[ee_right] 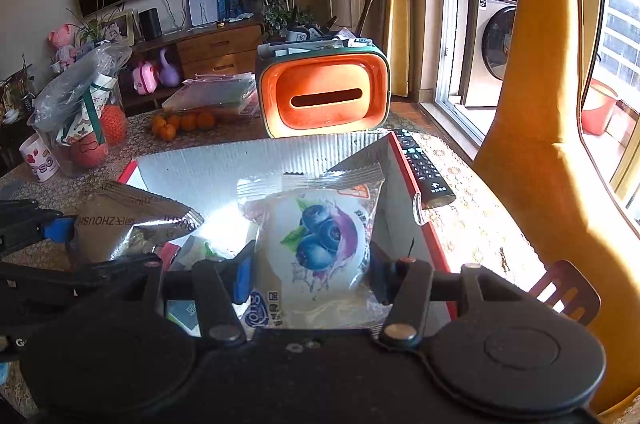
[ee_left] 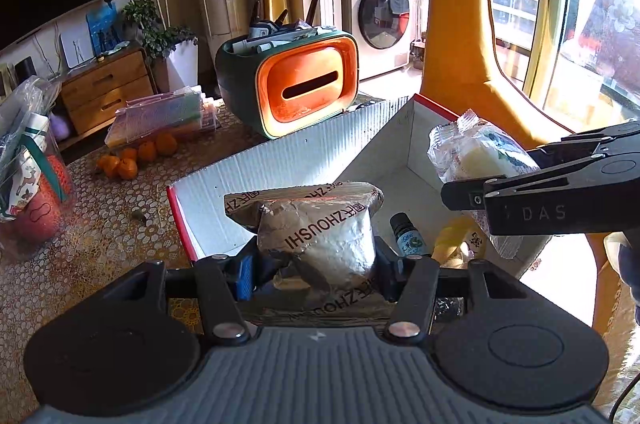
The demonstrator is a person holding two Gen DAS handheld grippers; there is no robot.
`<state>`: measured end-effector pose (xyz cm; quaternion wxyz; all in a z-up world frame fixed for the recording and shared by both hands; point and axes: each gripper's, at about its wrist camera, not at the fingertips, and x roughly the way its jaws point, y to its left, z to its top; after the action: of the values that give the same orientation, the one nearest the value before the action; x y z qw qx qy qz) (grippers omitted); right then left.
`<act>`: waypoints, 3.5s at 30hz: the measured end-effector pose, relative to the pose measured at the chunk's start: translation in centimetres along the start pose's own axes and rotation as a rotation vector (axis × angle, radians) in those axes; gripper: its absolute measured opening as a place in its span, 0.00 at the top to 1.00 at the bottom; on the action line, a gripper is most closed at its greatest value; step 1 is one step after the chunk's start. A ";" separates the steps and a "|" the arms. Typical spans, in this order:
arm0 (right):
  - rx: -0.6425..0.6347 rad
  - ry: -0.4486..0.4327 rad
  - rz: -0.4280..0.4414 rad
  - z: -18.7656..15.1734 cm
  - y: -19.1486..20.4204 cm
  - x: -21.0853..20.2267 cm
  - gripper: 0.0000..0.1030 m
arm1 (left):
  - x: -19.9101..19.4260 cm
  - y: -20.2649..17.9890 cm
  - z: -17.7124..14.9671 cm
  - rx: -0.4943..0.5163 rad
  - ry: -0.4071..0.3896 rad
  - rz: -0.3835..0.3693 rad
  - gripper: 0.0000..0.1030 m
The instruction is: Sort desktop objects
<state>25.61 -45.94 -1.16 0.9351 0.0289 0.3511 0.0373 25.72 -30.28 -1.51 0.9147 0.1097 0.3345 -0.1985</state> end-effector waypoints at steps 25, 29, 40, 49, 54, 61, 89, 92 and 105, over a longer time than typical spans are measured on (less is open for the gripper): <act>-0.080 0.137 0.009 -0.4 0.2 5.6 0.44 | 5.9 1.3 1.2 -0.016 0.209 -0.079 0.45; -0.075 0.128 0.022 -0.1 0.2 5.4 0.39 | 5.5 1.4 1.2 -0.021 0.199 -0.078 0.40; -0.076 0.109 0.037 -0.1 0.3 3.4 0.37 | 2.8 1.3 1.1 -0.009 0.132 -0.068 0.30; -0.078 0.061 0.041 -0.1 0.6 0.4 0.26 | -0.3 1.2 0.7 -0.012 0.089 -0.079 0.27; -0.079 0.028 0.056 -0.2 1.2 -1.5 0.26 | -2.4 1.2 0.4 -0.009 0.059 -0.073 0.27; -0.093 -0.027 0.081 -0.5 2.1 -4.6 0.24 | -5.2 1.7 -0.2 -0.031 0.015 -0.086 0.27; -0.063 -0.203 0.125 -6.5 5.9 -11.7 0.01 | -11.8 3.3 -5.6 -0.110 -0.083 -0.053 0.01; -0.064 -0.216 0.111 -7.3 6.3 -12.1 0.01 | -12.1 3.3 -5.9 -0.113 -0.081 -0.061 0.00; -0.007 -0.242 0.069 -8.6 6.1 -13.3 0.00 | -13.1 2.1 -7.4 -0.076 -0.080 -0.058 0.00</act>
<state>9.66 -40.82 1.54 0.9689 0.0420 0.2344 0.0671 13.37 -22.11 1.66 0.9247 0.0571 0.3078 -0.2166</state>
